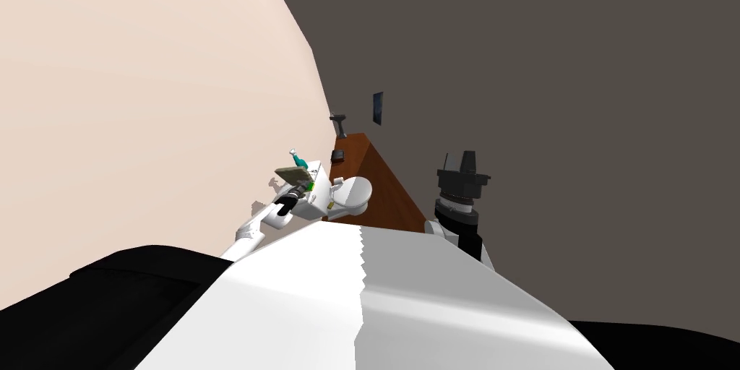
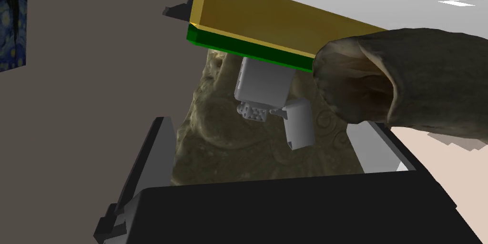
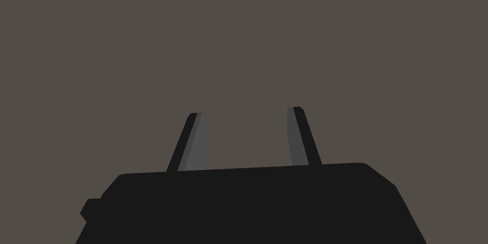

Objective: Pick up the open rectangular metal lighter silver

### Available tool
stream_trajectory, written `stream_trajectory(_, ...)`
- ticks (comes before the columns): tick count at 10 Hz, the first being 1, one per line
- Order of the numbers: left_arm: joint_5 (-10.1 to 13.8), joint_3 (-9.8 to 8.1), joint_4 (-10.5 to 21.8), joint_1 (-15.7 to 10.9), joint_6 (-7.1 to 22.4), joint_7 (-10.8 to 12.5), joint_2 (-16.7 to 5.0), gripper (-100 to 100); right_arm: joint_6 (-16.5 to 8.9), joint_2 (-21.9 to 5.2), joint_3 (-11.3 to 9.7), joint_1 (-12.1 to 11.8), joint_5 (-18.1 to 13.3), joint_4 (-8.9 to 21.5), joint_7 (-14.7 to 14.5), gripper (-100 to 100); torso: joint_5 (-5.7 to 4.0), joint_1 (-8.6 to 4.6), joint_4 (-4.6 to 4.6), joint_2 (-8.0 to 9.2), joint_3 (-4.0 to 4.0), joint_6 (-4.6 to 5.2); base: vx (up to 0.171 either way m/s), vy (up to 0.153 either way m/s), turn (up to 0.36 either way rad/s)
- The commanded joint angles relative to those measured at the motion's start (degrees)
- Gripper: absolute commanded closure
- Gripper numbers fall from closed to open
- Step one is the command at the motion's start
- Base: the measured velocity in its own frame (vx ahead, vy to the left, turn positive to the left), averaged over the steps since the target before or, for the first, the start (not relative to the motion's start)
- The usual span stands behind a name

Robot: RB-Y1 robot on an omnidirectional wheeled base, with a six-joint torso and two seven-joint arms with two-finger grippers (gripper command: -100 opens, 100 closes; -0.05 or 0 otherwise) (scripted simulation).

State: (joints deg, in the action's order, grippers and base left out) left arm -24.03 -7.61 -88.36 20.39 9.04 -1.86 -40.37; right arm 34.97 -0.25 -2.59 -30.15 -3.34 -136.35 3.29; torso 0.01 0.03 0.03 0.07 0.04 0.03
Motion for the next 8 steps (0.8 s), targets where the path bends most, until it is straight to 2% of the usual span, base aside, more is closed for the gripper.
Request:
stream_trajectory(1,-2.5,-0.21,1.7,-1.5,-0.2,0.4,0.6,-100,0.0,0.0,0.0,0.0,0.0,0.0,0.0,0,0.0,0.0,0.0,0.0,0.0,0.0,-0.033,-0.025,-0.023)
stream_trajectory(5,-8.4,-1.03,5.5,-5.0,-0.6,0.5,2.4,-100,0.0,0.0,0.0,0.0,0.0,0.0,0.0,0,-0.01,-0.03,0.0,0.0,0.0,0.0,-0.029,-0.033,-0.018)
stream_trajectory(8,-12.3,-1.97,8.3,-7.4,-1.2,-0.2,3.9,-100,0.0,0.0,0.0,0.0,0.0,0.0,0.0,0,0.0,0.03,-0.01,-0.03,-0.01,-0.01,-0.023,-0.02,-0.006)
